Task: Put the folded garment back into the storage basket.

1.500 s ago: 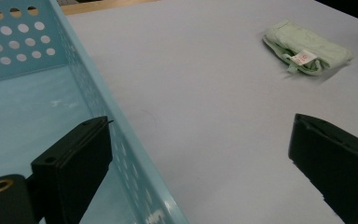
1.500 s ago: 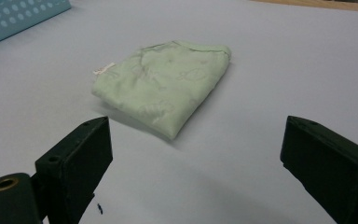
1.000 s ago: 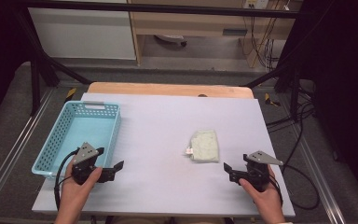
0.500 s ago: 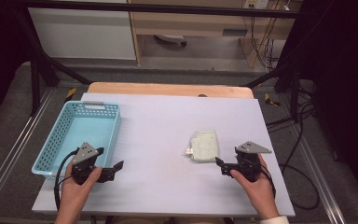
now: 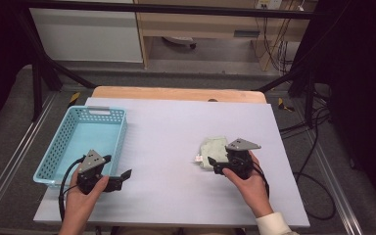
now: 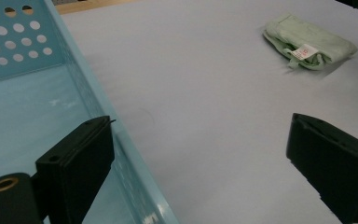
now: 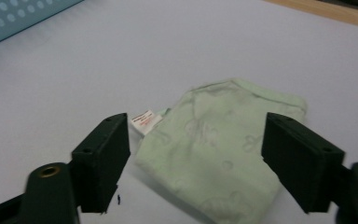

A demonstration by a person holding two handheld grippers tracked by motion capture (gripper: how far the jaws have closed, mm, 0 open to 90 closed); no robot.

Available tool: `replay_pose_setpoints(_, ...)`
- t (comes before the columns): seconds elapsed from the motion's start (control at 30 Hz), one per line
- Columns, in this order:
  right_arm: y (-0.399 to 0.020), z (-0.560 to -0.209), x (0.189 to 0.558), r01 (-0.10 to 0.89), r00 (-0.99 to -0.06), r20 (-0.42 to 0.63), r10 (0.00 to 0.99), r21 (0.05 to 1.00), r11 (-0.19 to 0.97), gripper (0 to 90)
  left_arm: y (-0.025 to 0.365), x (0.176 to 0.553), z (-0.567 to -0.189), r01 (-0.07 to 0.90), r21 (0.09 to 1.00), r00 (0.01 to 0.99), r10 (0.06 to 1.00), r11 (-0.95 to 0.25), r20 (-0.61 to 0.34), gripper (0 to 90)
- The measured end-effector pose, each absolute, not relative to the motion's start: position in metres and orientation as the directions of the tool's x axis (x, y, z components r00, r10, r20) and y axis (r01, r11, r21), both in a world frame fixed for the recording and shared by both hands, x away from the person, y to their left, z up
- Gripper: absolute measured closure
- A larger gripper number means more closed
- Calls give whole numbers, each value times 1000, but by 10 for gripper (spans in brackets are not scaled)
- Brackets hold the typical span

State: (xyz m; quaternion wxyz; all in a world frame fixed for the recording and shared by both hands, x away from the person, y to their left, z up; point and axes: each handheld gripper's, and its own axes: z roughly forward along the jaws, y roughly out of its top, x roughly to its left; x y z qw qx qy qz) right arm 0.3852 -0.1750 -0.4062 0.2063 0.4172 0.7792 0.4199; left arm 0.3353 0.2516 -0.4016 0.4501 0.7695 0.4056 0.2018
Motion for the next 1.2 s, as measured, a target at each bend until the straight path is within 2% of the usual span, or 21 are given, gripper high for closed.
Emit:
replay_pose_setpoints(0.03,-173,-411,382,478,-582,33,812,822,310,285,251,335,-401,438,859,590,805,-265,-53,72)
replay_pose_setpoints(0.2,-164,-420,379,489,-620,35,784,799,350,394,250,336,-401,440,859,587,808,-262,-55,74)
replay_pose_setpoints(0.5,-148,-431,383,514,-632,28,775,764,391,527,252,335,-401,445,856,584,810,-263,-54,78)
replay_pose_setpoints(0.8,-135,-442,395,516,-635,-6,773,742,429,550,251,335,-401,444,856,585,809,-265,-53,79)
replay_pose_setpoints(1.1,-126,-449,399,495,-627,-78,775,728,474,526,251,335,-401,442,854,588,808,-273,-46,80)
replay_pose_setpoints(1.13,-124,-450,398,481,-623,-111,774,725,492,584,251,335,-401,442,855,587,808,-273,-46,80)
replay_pose_setpoints(1.2,-125,-449,397,480,-619,-121,776,724,495,629,251,335,-401,441,856,587,808,-271,-46,80)
